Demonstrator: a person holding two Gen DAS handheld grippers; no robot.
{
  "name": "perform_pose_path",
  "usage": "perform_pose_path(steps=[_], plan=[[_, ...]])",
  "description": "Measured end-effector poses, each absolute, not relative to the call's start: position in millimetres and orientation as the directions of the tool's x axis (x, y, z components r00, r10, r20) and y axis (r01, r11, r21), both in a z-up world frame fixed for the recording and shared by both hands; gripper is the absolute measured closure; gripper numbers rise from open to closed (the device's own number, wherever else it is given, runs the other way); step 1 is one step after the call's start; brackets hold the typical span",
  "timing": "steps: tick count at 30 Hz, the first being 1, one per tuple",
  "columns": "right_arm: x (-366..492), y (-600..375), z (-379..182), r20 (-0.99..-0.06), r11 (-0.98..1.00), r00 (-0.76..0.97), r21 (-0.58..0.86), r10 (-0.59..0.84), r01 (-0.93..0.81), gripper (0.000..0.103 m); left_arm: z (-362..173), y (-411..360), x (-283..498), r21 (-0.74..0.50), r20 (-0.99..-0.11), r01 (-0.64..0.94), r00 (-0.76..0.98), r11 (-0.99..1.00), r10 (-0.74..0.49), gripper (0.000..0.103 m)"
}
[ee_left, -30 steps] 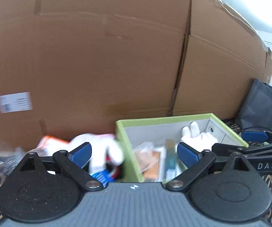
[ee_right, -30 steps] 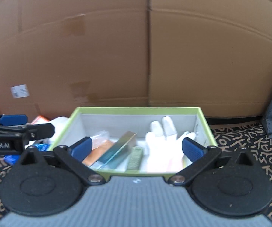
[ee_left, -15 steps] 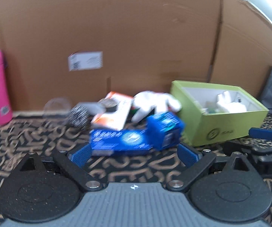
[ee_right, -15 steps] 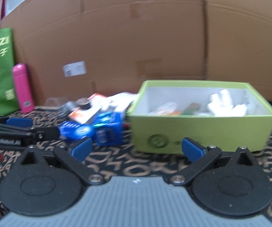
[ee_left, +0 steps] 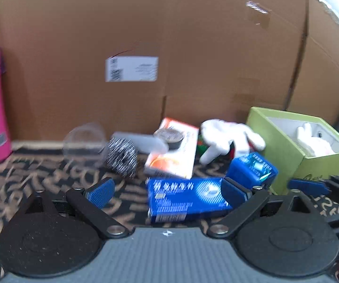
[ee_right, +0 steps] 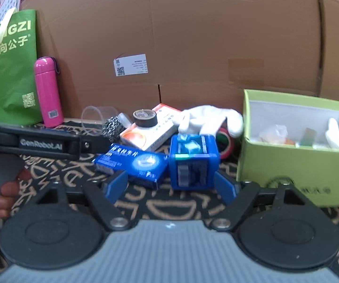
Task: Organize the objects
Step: 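Grasp the blue medicine box with the left tool while the right grasps the blue cube box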
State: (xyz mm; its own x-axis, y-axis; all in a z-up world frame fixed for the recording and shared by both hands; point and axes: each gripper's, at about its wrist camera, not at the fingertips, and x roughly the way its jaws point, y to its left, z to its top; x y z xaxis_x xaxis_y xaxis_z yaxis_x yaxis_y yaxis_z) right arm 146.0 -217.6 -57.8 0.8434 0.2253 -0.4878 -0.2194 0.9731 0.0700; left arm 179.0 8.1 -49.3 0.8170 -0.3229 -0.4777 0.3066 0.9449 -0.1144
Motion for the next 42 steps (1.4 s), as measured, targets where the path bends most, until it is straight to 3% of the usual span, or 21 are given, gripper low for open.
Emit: perform_pose_path(steps=[10,11,13,22,25,30,39,41,42], plan=[[189,-228,-81,-0.517,0.991,0.846,0.103,0.129,-0.088,0.024,-58,-3,215,-0.061,-0.509,0.509,0.724,0.859,-0.465,0.003],[193,-228,-84,-0.521,0.991,0.844,0.104,0.125,-0.082,0.028,-59,-5,219,-0.06,-0.515,0.519,0.716,0.853,-0.472,0.003],[198,-231,-86,-0.539,0.988,0.831,0.132,0.136,-0.076,0.045,-61,-10,227,-0.06,-0.529,0.536,0.699,0.842,-0.482,0.003],[137,-249,-79,-0.561,0.985,0.813,0.152,0.155,-0.083,0.045,-81,-24,248,-0.046,-0.604,0.564,0.641,0.824,-0.473,0.003],[118,-256,-75,-0.558,0.985,0.816,0.15,0.151,-0.079,0.045,-81,-8,231,-0.142,-0.613,0.57,0.591,0.809,-0.524,0.003],[102,-262,-72,-0.564,0.988,0.814,0.132,0.136,-0.074,0.045,-81,0,177,-0.165,-0.627,0.603,0.547,0.78,-0.555,0.003],[93,-264,-73,-0.582,0.991,0.803,0.105,0.13,-0.084,0.043,-75,-46,189,-0.015,-0.662,0.483,0.651,0.875,-0.371,0.004],[94,-263,-72,-0.578,0.993,0.807,0.088,0.12,-0.085,0.04,-81,-50,196,-0.015,-0.682,0.474,0.639,0.88,-0.356,0.005],[95,-262,-71,-0.575,0.993,0.81,0.083,0.114,-0.081,0.039,-81,-51,193,0.008,-0.67,0.468,0.658,0.884,-0.343,0.011]])
